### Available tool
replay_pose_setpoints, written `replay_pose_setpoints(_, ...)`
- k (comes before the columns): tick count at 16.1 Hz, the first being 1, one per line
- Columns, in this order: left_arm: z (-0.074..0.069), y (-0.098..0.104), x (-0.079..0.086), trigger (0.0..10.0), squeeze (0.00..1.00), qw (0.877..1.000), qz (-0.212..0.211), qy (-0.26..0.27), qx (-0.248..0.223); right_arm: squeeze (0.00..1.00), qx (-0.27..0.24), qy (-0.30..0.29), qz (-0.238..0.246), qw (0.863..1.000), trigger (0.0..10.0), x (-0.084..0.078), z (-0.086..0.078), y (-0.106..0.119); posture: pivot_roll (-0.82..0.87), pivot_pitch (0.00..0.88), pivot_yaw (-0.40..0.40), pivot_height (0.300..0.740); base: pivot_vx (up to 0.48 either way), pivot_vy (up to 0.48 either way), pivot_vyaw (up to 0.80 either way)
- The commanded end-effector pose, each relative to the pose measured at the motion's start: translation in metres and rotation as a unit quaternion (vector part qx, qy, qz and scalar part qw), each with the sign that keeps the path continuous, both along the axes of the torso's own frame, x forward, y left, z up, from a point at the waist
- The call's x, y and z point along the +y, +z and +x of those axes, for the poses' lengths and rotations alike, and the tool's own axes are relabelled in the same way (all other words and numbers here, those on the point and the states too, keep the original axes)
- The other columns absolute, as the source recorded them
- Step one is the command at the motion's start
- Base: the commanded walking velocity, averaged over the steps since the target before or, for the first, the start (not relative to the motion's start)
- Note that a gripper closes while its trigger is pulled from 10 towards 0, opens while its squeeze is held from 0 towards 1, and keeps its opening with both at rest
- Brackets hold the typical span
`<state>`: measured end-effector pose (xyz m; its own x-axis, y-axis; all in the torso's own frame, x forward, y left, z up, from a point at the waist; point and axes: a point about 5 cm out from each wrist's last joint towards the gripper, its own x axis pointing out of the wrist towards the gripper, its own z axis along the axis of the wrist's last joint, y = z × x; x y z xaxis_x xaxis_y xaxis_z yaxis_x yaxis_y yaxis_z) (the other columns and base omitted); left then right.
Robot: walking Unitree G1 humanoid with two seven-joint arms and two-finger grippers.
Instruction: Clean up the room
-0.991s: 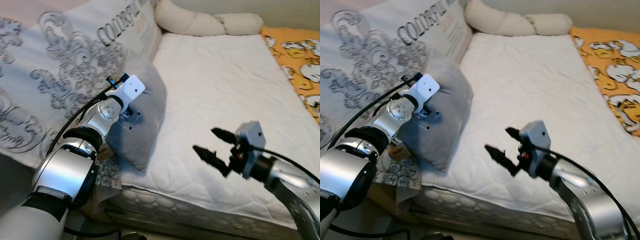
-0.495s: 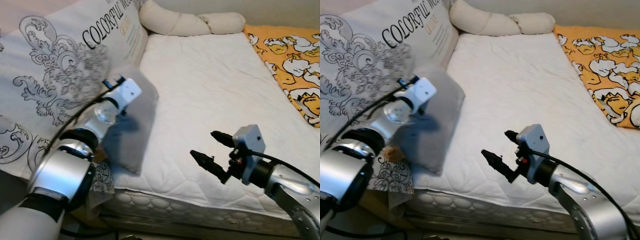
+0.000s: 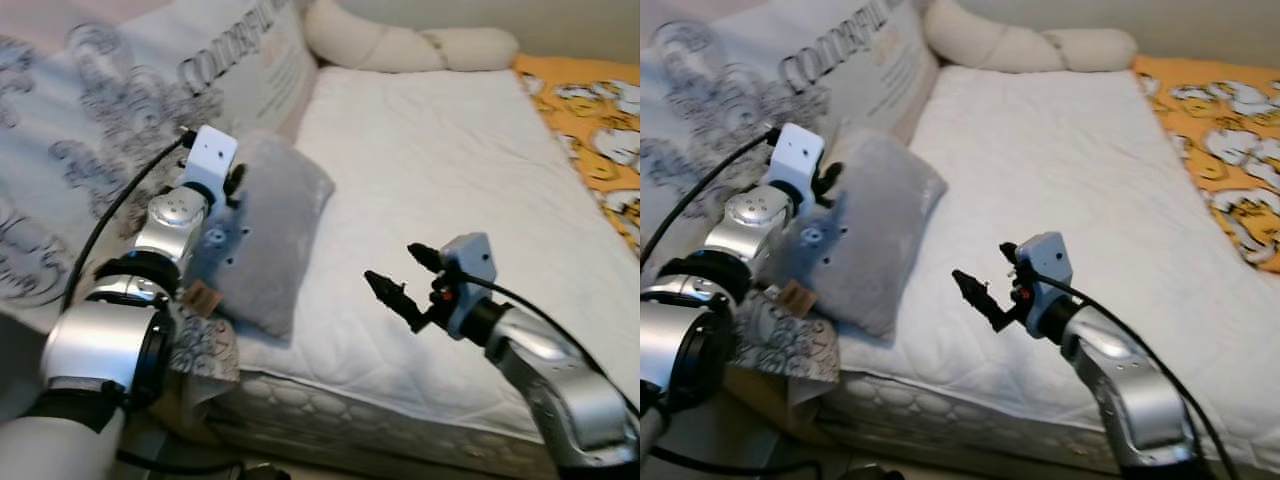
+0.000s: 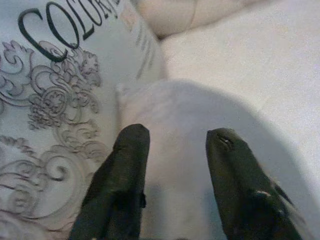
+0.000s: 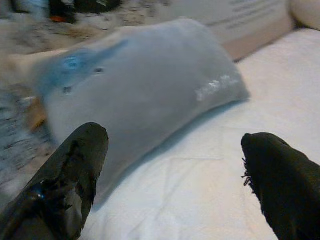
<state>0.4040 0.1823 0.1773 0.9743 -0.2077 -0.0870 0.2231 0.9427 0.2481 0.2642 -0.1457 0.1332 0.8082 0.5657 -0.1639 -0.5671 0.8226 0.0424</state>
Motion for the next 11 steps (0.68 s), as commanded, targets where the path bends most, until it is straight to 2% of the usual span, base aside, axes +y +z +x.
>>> replay_pose_setpoints(1,-0.003,-0.001,-0.014,10.0,1.0,0.998,-0.05,-0.035,-0.017,1.0,-0.015,-0.051,-0.006,0.999,10.0,-0.005,0.011,0.0,-0.07,0.0,0.035,0.74,0.0,0.0,0.0)
replay_pose_setpoints(2,-0.009,-0.006,-0.024,10.0,1.0,0.996,-0.067,-0.057,-0.028,1.0,-0.013,-0.098,-0.007,0.995,10.0,-0.008,0.019,-0.003,-0.06,0.0,0.03,0.74,0.0,0.0,0.0)
replay_pose_setpoints(3,-0.013,-0.009,-0.029,10.0,1.0,0.994,-0.08,-0.071,-0.029,1.0,-0.016,-0.12,-0.008,0.993,10.0,-0.009,0.024,-0.004,-0.05,0.0,0.028,0.74,0.0,0.0,0.0)
replay_pose_setpoints(6,-0.035,-0.019,-0.038,10.0,1.0,0.993,-0.085,-0.07,-0.039,1.0,-0.012,-0.157,0.007,0.988,10.0,-0.009,0.029,-0.006,-0.04,0.0,0.027,0.74,0.0,-0.437,0.0)
replay_pose_setpoints(8,-0.048,-0.023,-0.034,10.0,1.0,0.994,-0.078,-0.059,-0.042,1.0,-0.015,-0.185,0.021,0.982,10.0,-0.013,0.029,-0.007,-0.02,0.0,0.018,0.74,0.0,-0.48,0.0)
replay_pose_setpoints(10,-0.063,-0.031,-0.019,10.0,1.0,0.996,-0.081,-0.024,-0.027,1.0,-0.014,-0.201,0.017,0.979,10.0,-0.012,0.034,-0.01,0.01,0.0,0.007,0.74,0.0,-0.48,0.0)
replay_pose_setpoints(11,-0.078,-0.038,-0.005,10.0,1.0,0.997,-0.072,0.002,-0.011,0.77,-0.016,-0.208,0.02,0.978,10.0,-0.011,0.035,-0.01,0.02,0.0,-0.004,0.74,0.0,-0.48,0.0)
